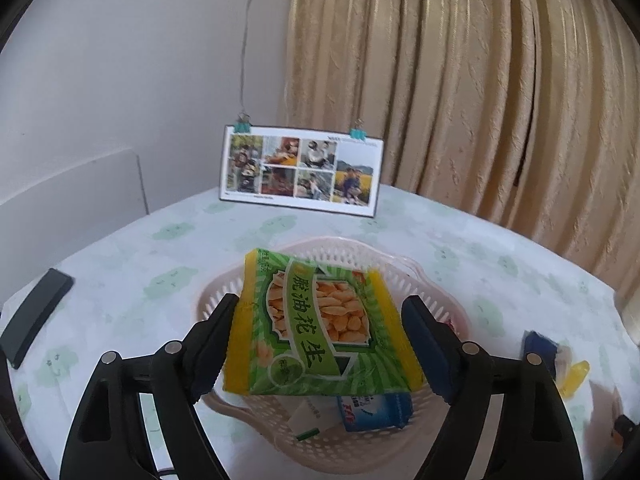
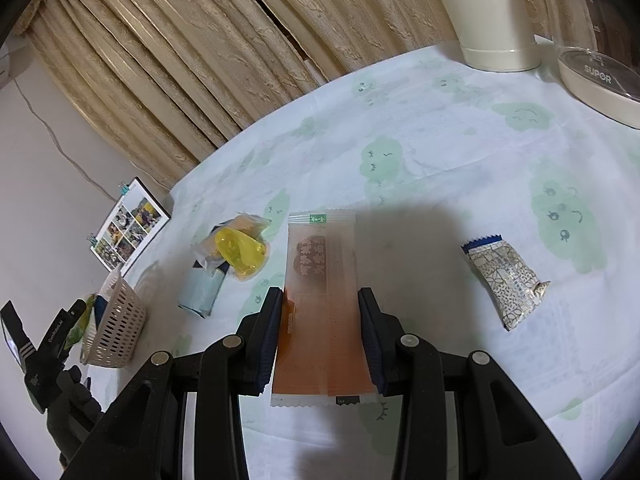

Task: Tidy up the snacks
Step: 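Carry the peanut bag into the pink basket and open the left gripper, then carry the orange wafer pack into the pink basket and open the right gripper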

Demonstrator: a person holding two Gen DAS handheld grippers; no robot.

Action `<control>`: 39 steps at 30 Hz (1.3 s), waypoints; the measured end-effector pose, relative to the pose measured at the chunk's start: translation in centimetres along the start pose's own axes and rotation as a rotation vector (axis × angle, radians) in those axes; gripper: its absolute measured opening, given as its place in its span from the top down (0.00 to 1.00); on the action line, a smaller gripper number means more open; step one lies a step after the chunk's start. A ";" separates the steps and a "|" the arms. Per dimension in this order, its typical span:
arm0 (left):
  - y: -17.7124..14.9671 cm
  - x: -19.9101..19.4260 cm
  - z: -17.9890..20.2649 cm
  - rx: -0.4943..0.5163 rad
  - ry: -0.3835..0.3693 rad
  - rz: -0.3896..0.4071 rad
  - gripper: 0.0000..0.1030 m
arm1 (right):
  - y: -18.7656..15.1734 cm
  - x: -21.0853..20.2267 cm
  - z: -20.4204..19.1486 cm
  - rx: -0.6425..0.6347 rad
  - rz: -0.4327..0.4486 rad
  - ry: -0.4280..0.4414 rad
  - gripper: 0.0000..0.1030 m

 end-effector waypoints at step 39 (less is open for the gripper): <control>-0.2 -1.9 -4.1 -0.134 0.101 0.080 0.20 | -1.0 0.7 -14.2 -0.173 -0.016 0.276 0.65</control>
Point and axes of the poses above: each gripper's, at about its wrist camera, not at the fingertips, and x roughly the way its jaws point, z to its right, y to its top, the point moved 6 cm from there along x, roughly the way its jaws point, and after that the axes turned 15 degrees about z, right-handed, at the moved point
